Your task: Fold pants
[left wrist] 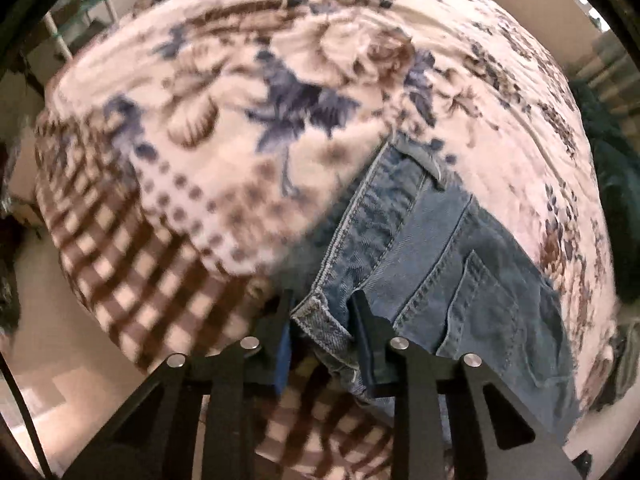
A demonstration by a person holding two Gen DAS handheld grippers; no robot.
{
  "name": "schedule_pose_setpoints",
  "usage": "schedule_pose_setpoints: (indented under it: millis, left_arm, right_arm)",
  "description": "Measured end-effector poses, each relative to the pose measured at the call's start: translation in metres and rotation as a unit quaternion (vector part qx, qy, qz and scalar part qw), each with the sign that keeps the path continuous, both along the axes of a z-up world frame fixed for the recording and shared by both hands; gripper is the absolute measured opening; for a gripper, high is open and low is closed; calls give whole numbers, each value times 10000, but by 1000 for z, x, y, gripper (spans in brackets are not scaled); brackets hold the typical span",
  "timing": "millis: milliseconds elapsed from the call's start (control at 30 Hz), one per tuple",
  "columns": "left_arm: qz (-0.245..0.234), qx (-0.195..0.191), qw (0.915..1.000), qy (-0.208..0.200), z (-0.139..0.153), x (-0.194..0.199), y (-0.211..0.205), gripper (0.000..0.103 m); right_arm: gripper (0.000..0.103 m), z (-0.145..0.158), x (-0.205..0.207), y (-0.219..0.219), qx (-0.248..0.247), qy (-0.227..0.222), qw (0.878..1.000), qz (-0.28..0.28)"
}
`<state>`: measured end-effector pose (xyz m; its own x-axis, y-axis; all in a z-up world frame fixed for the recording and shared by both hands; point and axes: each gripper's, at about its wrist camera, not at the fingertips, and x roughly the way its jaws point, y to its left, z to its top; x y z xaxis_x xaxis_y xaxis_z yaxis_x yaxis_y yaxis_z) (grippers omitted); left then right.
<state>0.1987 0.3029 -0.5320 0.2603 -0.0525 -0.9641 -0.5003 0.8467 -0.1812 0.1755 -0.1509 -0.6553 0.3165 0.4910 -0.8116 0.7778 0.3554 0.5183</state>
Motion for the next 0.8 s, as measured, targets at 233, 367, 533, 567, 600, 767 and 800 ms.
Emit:
schedule_pose_setpoints:
  millis: [233,367,533,567,600,767,800]
  left_arm:
    - [-188,65,9992,350,-22,4,0,28]
    - [-374,482,9974,394,1,5,-15,35]
    - [-964,906,9904,406,36,9,-59,91]
    - [-1141,1005,9877,358,41,15,-73,91]
    - [-1284,1133,9846,344,43,21,-85,91]
    - [-1636,1130,9798,230,32,63,-134,91]
    - [-1699,1123,9788,233,24,76,-144,91]
  right_arm:
    - [6,-24,9,12,-136,404,9967,690]
    - [30,-14,14,9,51,422,9937,1035]
    - [57,36,39,21,-366,95,9777,2068]
    - [57,45,48,26,-376,-28,9730,2277]
    - [57,55,64,32,-430,-97,9661,2544]
    - [57,79,174,61,-357,-668,9324,3533]
    - [57,76,199,67,-258,-728,9272,3666]
